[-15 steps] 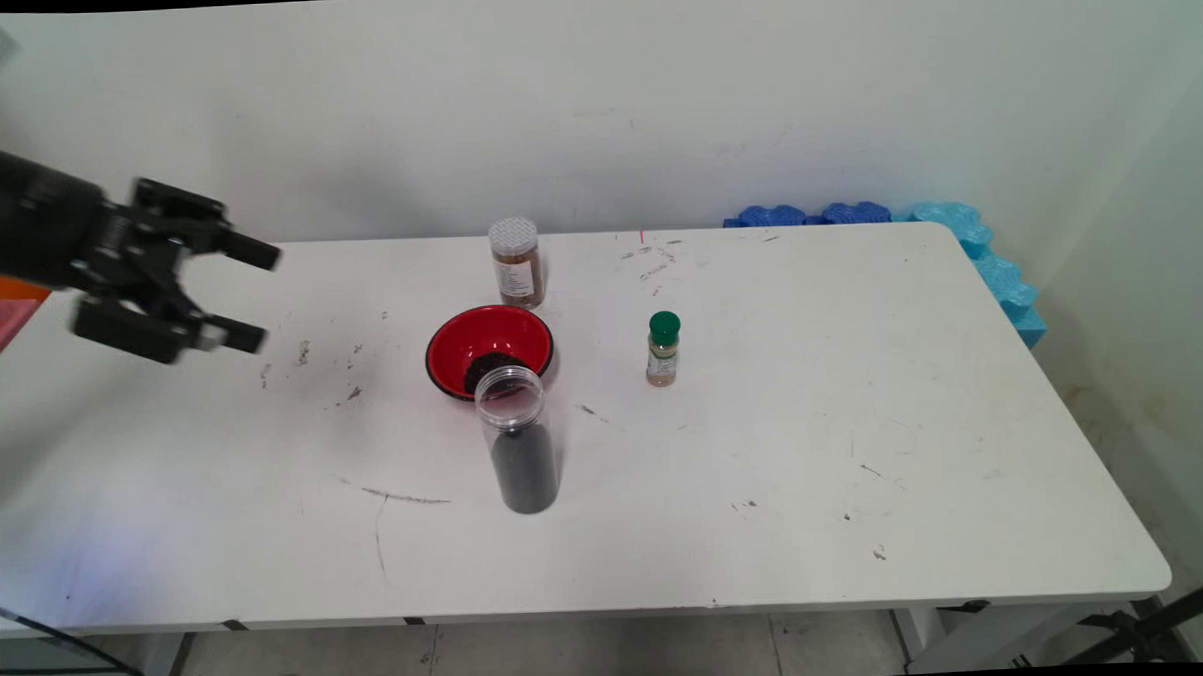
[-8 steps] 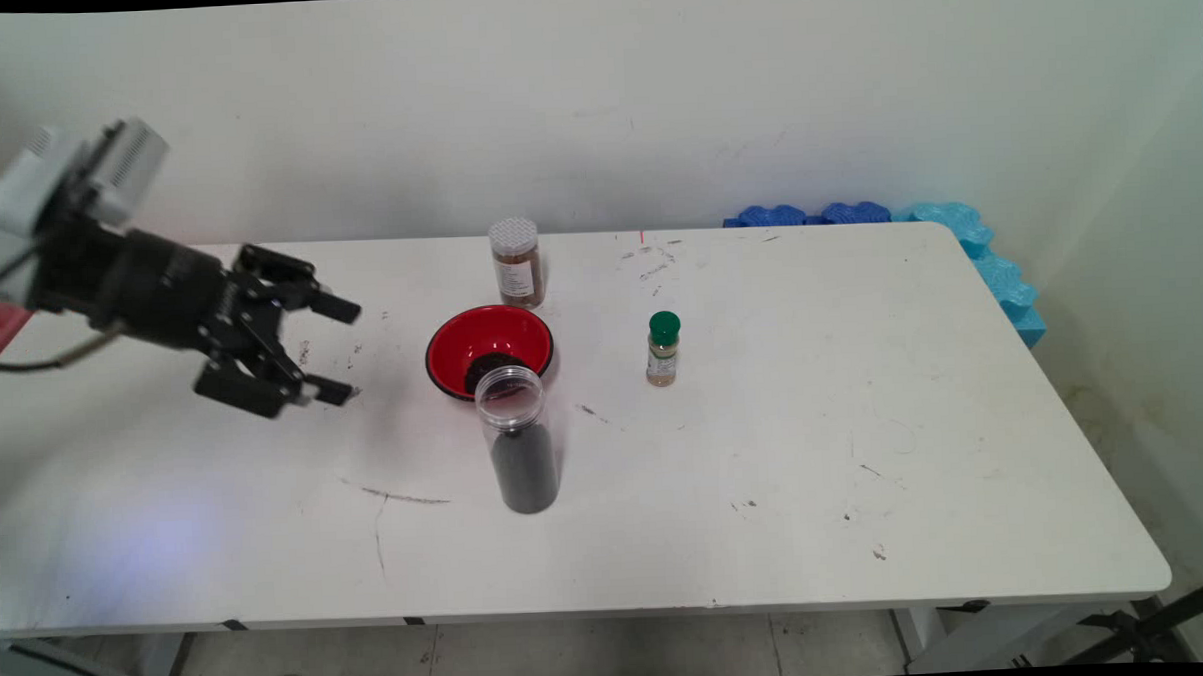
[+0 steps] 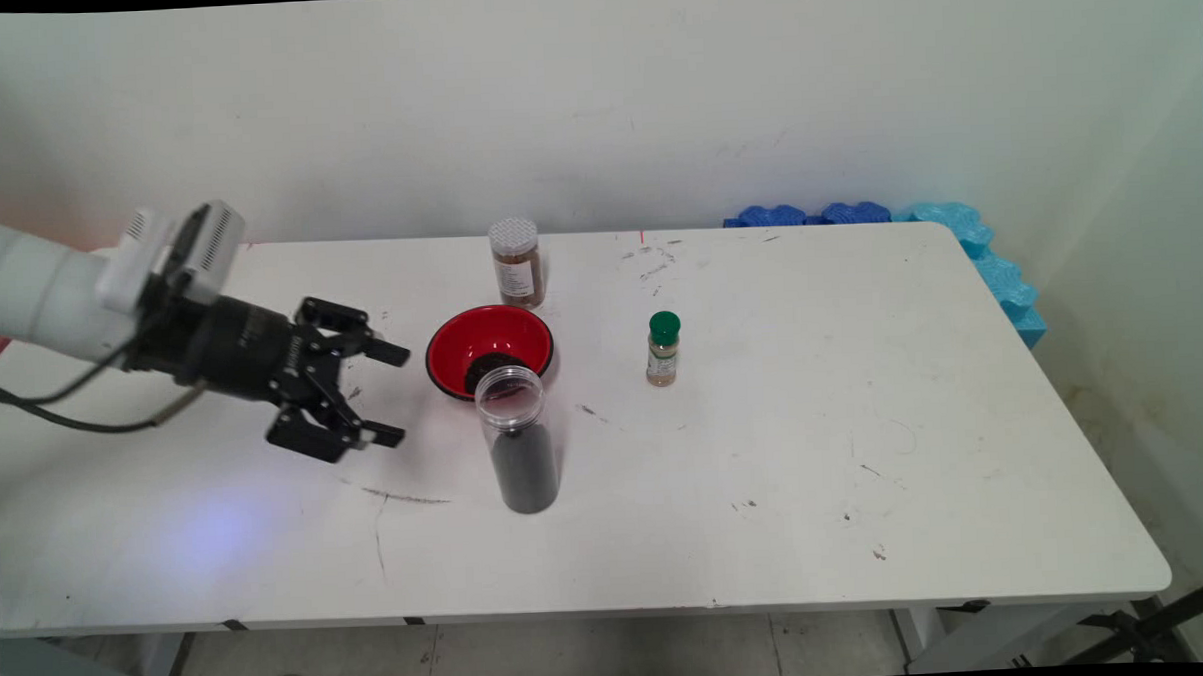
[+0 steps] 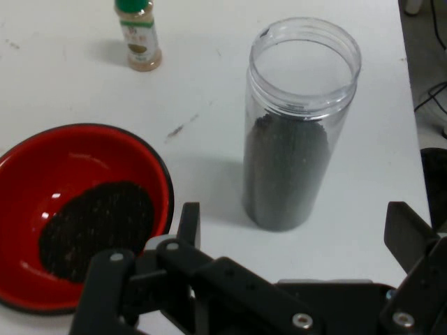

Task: Pick up the black seasoning powder from the table

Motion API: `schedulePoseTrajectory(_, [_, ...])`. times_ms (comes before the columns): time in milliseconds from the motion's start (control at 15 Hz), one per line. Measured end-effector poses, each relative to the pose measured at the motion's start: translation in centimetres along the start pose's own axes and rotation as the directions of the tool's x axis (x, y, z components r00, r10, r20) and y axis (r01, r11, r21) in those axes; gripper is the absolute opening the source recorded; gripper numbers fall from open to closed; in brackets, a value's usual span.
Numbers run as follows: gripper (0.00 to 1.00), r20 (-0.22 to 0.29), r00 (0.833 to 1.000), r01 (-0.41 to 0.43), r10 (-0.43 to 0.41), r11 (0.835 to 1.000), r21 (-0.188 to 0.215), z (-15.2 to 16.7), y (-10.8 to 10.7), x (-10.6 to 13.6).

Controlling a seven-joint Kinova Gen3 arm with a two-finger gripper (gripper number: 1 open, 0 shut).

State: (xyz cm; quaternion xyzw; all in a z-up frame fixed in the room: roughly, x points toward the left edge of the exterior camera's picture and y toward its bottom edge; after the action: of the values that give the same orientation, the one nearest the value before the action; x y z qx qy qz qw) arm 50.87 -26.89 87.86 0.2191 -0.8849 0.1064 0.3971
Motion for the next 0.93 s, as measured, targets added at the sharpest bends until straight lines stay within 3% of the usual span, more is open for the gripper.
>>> schedulePoseTrajectory(933, [1.0,-0.057,0.998,0.023,-0.023,1.0,-0.003,8.0,1.0,-2.5])
